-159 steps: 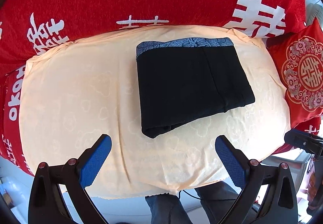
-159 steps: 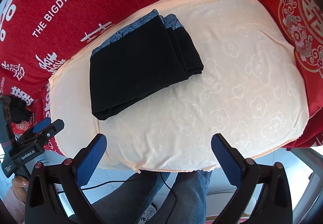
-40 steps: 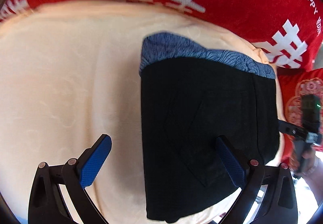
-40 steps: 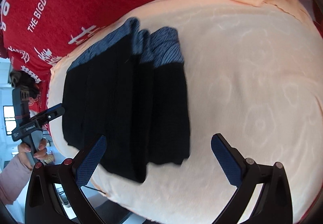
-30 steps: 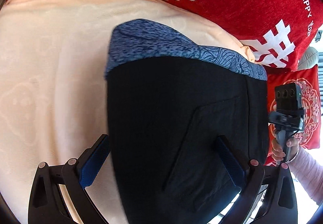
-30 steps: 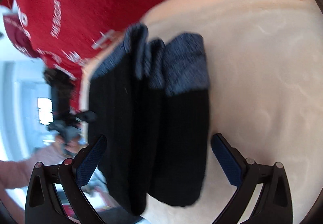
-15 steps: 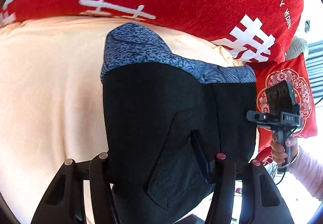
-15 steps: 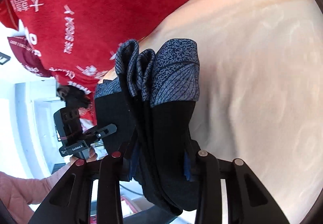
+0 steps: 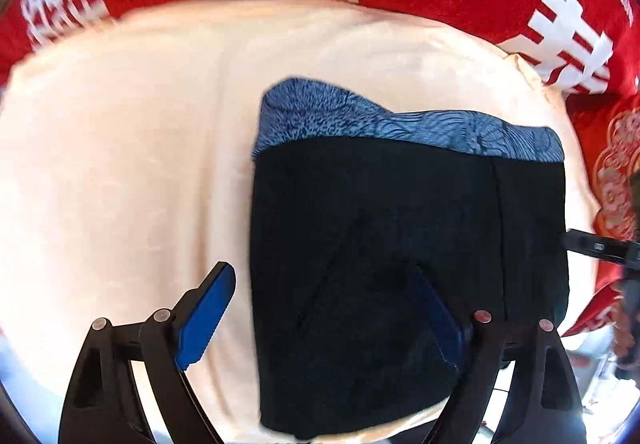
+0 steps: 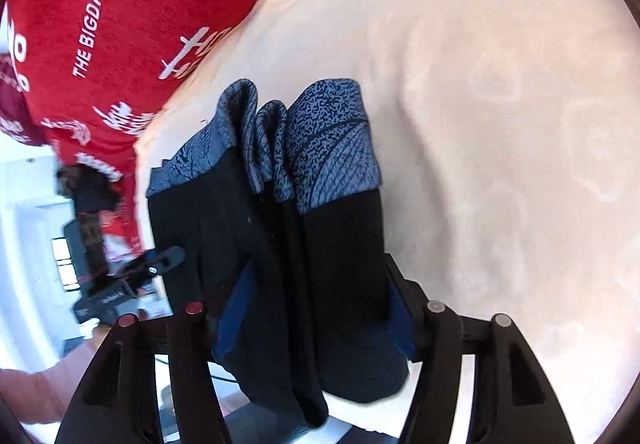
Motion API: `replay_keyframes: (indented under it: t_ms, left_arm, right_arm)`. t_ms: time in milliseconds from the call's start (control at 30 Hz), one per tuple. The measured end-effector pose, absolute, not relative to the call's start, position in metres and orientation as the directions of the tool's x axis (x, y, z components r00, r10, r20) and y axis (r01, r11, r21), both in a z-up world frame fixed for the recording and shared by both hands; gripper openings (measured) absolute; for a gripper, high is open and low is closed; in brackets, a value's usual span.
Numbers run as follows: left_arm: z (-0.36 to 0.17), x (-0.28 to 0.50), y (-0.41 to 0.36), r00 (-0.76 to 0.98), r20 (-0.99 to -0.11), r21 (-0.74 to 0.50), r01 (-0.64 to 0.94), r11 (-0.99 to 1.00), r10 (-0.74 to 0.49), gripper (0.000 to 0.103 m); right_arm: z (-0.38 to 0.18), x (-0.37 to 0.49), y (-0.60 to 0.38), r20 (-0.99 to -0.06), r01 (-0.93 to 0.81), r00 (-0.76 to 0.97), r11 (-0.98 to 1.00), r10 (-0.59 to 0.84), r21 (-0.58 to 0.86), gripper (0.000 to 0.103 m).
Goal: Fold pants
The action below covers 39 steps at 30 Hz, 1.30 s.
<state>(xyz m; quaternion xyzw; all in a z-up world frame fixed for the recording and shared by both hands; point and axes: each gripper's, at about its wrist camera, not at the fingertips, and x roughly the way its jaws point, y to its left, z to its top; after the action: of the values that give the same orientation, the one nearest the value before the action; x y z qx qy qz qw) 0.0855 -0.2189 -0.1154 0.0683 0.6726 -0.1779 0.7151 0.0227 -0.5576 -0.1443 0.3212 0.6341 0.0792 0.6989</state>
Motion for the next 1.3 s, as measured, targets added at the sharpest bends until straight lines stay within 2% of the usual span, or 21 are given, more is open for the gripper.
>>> replay_keyframes:
  t_ms: [33, 67, 100, 200, 267, 467, 733, 1300]
  left_arm:
    - [-0.105, 0.081, -0.221, 0.048, -0.988, -0.119, 0.358, 0.926, -0.146, 0.09]
    - [-0.094, 0.076, -0.224, 0.066, -0.989, -0.096, 0.369, 0.925, -0.129, 0.094]
    - [-0.084, 0.073, -0.227, 0.074, -0.991, -0.076, 0.377, 0.923, -0.112, 0.103]
    - [-0.053, 0.055, -0.234, 0.105, -0.99, -0.048, 0.407, 0.912, -0.099, 0.103]
    - [-0.038, 0.043, -0.239, 0.129, -0.989, -0.013, 0.433, 0.902, -0.076, 0.103]
    - [-0.025, 0.033, -0.242, 0.108, -0.994, 0.02, 0.414, 0.91, -0.027, 0.103]
    - [-0.024, 0.022, -0.249, 0.118, -0.991, 0.102, 0.424, 0.9, 0.056, 0.103]
    - [-0.015, 0.021, -0.245, 0.102, -0.994, 0.076, 0.381, 0.921, 0.039, 0.103]
  right_arm:
    - [-0.137, 0.018, -0.555, -0.857, 0.303, 0.18, 0.802, 0.482, 0.515, 0.072]
    - [-0.124, 0.015, -0.551, -0.885, 0.312, 0.176, 0.828, 0.431, 0.466, 0.083]
    - [-0.115, 0.01, -0.547, -0.9, 0.316, 0.18, 0.843, 0.397, 0.435, 0.087]
    - [-0.086, 0.001, -0.531, -0.932, 0.32, 0.187, 0.878, 0.311, 0.357, 0.089]
    - [-0.07, -0.005, -0.518, -0.941, 0.317, 0.192, 0.889, 0.28, 0.329, 0.103]
    - [-0.037, -0.018, -0.479, -0.969, 0.298, 0.171, 0.928, 0.176, 0.222, 0.103]
    - [-0.025, -0.03, -0.458, -0.989, 0.329, 0.111, 0.935, 0.099, 0.131, 0.103]
    - [-0.022, -0.032, -0.449, -0.996, 0.31, 0.07, 0.948, 0.052, 0.071, 0.103]
